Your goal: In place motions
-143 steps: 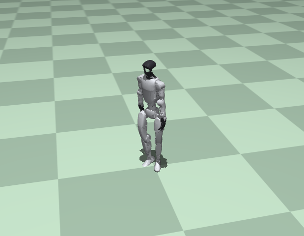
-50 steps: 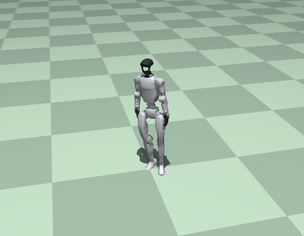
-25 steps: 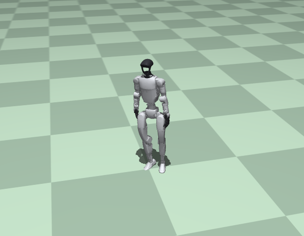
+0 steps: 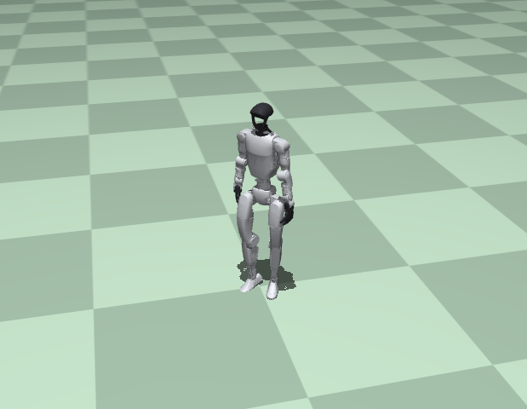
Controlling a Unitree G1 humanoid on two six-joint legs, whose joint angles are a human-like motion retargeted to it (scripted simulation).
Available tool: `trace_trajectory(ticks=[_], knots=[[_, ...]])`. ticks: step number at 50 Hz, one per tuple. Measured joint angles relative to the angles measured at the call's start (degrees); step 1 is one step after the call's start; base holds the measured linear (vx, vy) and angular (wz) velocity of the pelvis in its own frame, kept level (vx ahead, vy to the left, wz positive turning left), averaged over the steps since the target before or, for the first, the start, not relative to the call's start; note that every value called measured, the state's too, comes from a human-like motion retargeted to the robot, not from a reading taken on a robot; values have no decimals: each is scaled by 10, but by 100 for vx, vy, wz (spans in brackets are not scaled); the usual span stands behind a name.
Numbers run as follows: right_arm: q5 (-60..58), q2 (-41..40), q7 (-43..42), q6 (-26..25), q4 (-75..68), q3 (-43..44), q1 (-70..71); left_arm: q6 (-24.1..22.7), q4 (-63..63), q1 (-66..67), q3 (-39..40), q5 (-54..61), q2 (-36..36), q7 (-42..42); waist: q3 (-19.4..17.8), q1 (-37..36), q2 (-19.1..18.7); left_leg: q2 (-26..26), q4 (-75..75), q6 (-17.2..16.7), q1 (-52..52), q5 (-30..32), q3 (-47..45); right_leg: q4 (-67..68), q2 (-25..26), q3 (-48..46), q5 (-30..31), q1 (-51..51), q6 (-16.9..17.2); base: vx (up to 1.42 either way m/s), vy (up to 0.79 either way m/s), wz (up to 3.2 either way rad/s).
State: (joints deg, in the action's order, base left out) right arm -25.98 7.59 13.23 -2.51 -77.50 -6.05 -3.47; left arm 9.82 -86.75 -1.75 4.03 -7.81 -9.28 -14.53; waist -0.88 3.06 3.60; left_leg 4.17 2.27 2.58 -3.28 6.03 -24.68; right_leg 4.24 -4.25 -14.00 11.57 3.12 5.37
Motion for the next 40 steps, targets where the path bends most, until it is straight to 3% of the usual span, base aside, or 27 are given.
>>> trace_trajectory(ticks=[3,7,10,16,21,25,27,29,34,40], knots=[[-3,5,-4,5,4,-9,6,0,4,-6,9,5,-5,-1,-9,-18,2,-7,5,0,3,-1,-36,19,8,37,-10,13,7,-6,2,-95],[1,12,-11,5,-5,-7,3,1,9,-4,15,19,-7,0,-16,19,-12,-25,3,2,17,8,-14,60,12,-7,-52,15,-8,-8,1,22],[13,16,-17,4,-19,-2,-2,1,18,0,20,28,-7,-1,-21,31,-19,-36,-1,1,24,13,-4,89,28,13,-71,5,-12,-10,2,19],[35,21,-30,0,-76,7,-11,-4,9,16,32,39,-12,2,-8,15,-9,-32,-13,-4,31,14,-3,80,33,38,-74,-35,-5,-5,1,-6],[55,17,-42,-10,-127,-23,21,-18,-10,42,58,68,-14,12,-14,-29,2,-43,-53,-17,29,-4,-35,34,26,15,-86,-57,-43,-18,2,-66],[98,-1,-68,-7,-162,-103,81,-46,-24,72,85,112,-5,16,-31,-67,22,-55,-152,-19,59,24,-69,11,12,55,-75,-64,-43,-32,-2,-54],[98,-22,-73,-10,-151,-124,125,-56,-37,67,91,130,-1,11,-50,-60,31,-87,-284,-36,128,97,-40,3,-12,34,-68,-67,-32,-52,-8,65],[85,-41,-60,-4,-109,-126,154,-61,-53,62,90,133,-2,6,-60,-68,34,-117,-420,-23,216,133,-8,-11,-16,22,-60,-68,-30,-36,-8,70],[60,-71,-17,20,13,-119,196,-48,-106,70,61,134,-12,-2,-73,-127,36,-192,-634,26,315,60,-34,-9,-15,19,-53,-63,-50,-18,1,-7],[46,-83,-31,62,74,-156,227,-34,-106,88,77,169,-11,27,-55,-101,33,-183,-650,8,302,36,-29,-2,-17,6,-54,-56,-56,-4,8,25]])
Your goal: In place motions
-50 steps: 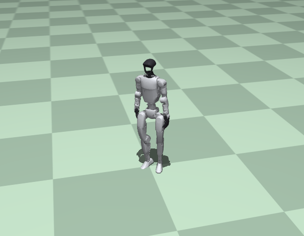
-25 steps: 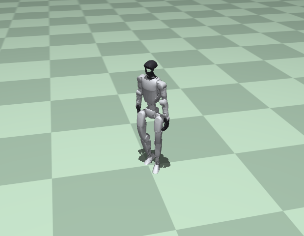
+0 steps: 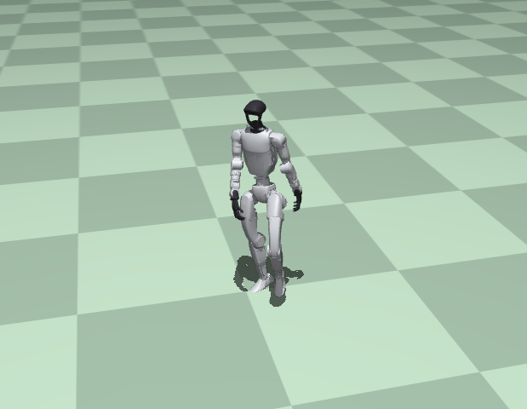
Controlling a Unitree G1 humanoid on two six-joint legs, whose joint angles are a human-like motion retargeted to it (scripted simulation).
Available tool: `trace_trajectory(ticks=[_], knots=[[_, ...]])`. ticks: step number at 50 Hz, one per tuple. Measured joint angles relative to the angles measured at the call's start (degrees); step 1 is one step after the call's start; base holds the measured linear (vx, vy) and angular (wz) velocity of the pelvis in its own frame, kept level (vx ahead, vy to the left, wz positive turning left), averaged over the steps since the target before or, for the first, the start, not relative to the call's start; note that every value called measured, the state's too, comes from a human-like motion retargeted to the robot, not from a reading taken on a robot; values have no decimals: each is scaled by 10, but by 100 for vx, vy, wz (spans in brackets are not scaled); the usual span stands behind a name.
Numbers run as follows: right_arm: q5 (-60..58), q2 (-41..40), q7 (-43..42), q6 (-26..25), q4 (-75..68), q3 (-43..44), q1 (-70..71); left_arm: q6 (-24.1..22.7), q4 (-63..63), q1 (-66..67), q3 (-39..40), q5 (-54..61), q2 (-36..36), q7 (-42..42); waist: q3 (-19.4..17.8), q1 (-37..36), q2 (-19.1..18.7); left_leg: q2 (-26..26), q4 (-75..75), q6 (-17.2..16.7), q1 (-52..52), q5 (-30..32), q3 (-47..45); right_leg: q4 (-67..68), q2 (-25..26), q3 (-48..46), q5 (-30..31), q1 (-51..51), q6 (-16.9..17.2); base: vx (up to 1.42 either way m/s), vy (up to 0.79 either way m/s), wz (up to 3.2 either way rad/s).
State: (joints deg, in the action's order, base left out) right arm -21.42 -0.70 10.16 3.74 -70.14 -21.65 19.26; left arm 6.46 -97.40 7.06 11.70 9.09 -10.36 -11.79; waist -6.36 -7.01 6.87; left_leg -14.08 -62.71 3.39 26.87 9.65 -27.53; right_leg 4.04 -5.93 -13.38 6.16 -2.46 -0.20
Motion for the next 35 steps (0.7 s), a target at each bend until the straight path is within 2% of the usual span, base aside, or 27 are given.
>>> trace_trajectory(ticks=[3,8,10,12,13,15,17,18,20,23,25,29,35], knots=[[-26,4,8,1,-8,-5,-20,-1,0,-3,-2,4,-2,5,32,24,-2,25,71,-1,-57,-8,-4,1,-3,-14,-4,3,6,16,13,56],[-51,23,19,-13,-53,32,-85,-42,24,-52,-53,29,1,35,43,44,-6,126,329,-36,-219,-10,22,28,2,-23,-26,0,8,11,10,26],[-60,31,3,-28,-80,79,-129,-61,52,-79,-89,28,6,67,47,50,-22,146,460,-44,-290,-58,14,56,24,-22,-41,8,5,15,10,12],[-46,43,-26,-50,-120,136,-177,-69,80,-110,-122,17,16,80,61,80,-45,149,562,-23,-323,-89,25,95,43,-47,-34,25,7,22,18,84],[-35,49,-35,-59,-137,157,-192,-69,90,-124,-132,15,21,76,68,100,-53,151,587,-12,-322,-85,42,116,42,-71,-19,36,11,4,16,94],[1,67,-42,-80,-177,199,-206,-57,116,-177,-131,18,30,48,75,124,-75,129,622,-14,-296,-66,54,225,32,-101,64,110,22,-27,12,17],[48,89,-37,-87,-213,226,-205,-50,159,-231,-102,20,39,15,62,127,-75,126,642,-22,-279,-61,38,359,21,-63,145,225,6,-47,13,-59],[70,102,-39,-85,-230,237,-205,-53,182,-257,-95,31,41,-1,52,141,-77,127,648,-21,-272,-59,41,427,18,-40,146,283,-4,-40,16,-4],[105,126,-49,-80,-266,255,-212,-58,219,-299,-92,48,36,-33,42,173,-88,124,648,-13,-255,-56,55,547,-11,-57,105,364,-24,-24,14,36],[126,147,-60,-116,-273,257,-243,-63,247,-332,-63,13,24,-39,35,202,-98,106,631,-8,-232,-57,62,616,12,-43,82,428,-20,-8,4,8],[137,153,-89,-127,-273,275,-270,-69,251,-333,-75,5,31,-11,34,189,-105,93,624,-6,-233,-59,59,626,32,-35,78,435,-6,8,3,-24],[179,149,-120,-98,-273,293,-291,-79,239,-309,-108,18,36,3,38,162,-102,98,628,-7,-257,-71,44,565,51,-17,86,373,16,9,1,-35],[164,118,-89,-91,-273,227,-238,-62,180,-182,-95,-27,60,1,60,122,-100,114,610,-19,-291,-106,9,288,82,44,108,163,34,9,8,-47]])
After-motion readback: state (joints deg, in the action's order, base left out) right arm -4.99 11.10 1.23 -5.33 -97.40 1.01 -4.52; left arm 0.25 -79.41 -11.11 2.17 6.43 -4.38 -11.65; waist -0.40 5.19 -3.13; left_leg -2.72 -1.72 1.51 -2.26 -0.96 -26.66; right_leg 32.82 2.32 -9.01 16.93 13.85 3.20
